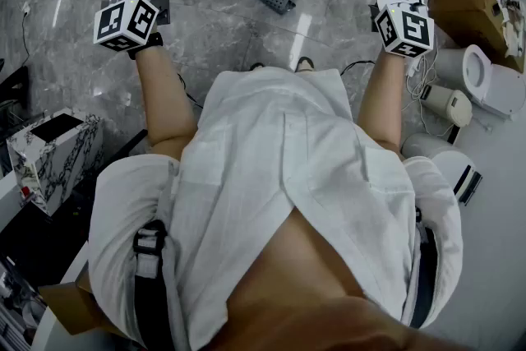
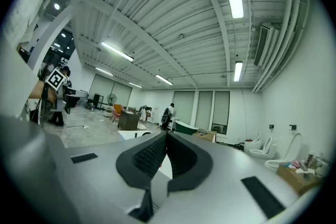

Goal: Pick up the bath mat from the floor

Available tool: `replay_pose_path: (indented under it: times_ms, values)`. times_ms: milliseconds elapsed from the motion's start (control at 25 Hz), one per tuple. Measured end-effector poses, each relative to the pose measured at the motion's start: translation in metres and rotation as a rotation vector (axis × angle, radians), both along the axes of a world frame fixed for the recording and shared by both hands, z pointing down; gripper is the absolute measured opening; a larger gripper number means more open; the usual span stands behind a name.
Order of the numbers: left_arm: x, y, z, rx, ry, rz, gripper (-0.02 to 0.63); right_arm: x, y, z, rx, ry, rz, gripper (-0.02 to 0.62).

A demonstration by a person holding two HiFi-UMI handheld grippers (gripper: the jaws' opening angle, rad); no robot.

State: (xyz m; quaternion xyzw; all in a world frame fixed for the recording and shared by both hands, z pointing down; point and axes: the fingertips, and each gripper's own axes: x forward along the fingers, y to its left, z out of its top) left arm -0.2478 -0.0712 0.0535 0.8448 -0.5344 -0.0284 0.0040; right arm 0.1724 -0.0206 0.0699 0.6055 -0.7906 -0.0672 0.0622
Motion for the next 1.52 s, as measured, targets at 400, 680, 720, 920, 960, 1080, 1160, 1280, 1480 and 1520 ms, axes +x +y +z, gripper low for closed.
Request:
replay_pose_path:
  times_ms: [400,680,720,920,960,1080,1160,1280,1480,1520]
  values:
    - [-0.010,-0.003,0.000,0.003,0.014,0.001,0.015,-0.009,-0.001,-0.002,0.008,0.003,0.010,0.026]
    - [-0.019,0.000,0.001,0.001,0.020,0.001,0.015,-0.019,0.001,0.000,0.002,0.007,0.006,0.026]
    - [-0.020,0.000,0.001,0.002,0.019,0.003,0.015,-0.021,0.000,0.000,0.001,0.006,0.002,0.026]
    - [-0.021,0.000,0.004,-0.001,0.015,0.014,0.015,-0.031,-0.003,-0.001,0.015,-0.018,-0.042,0.026]
    - [-0.020,-0.001,0.005,-0.003,0.014,0.016,0.015,-0.033,-0.003,0.000,0.013,-0.017,-0.049,0.026]
    - [-0.018,-0.002,0.008,-0.009,0.012,0.017,0.015,-0.038,-0.008,0.008,-0.004,0.016,-0.066,0.028]
    - [-0.014,-0.004,0.013,-0.018,0.011,0.020,0.015,-0.040,-0.013,0.017,-0.017,0.032,-0.077,0.028]
    - [-0.007,-0.011,0.023,-0.035,-0.001,0.027,0.015,-0.041,-0.026,0.028,-0.033,0.032,-0.093,0.029]
    - [0.008,-0.035,0.043,-0.060,-0.006,0.035,0.015,-0.042,-0.063,0.054,-0.062,0.060,-0.133,0.029]
    - [0.011,-0.041,0.048,-0.068,-0.006,0.035,0.015,-0.042,-0.072,0.061,-0.072,0.061,-0.144,0.031]
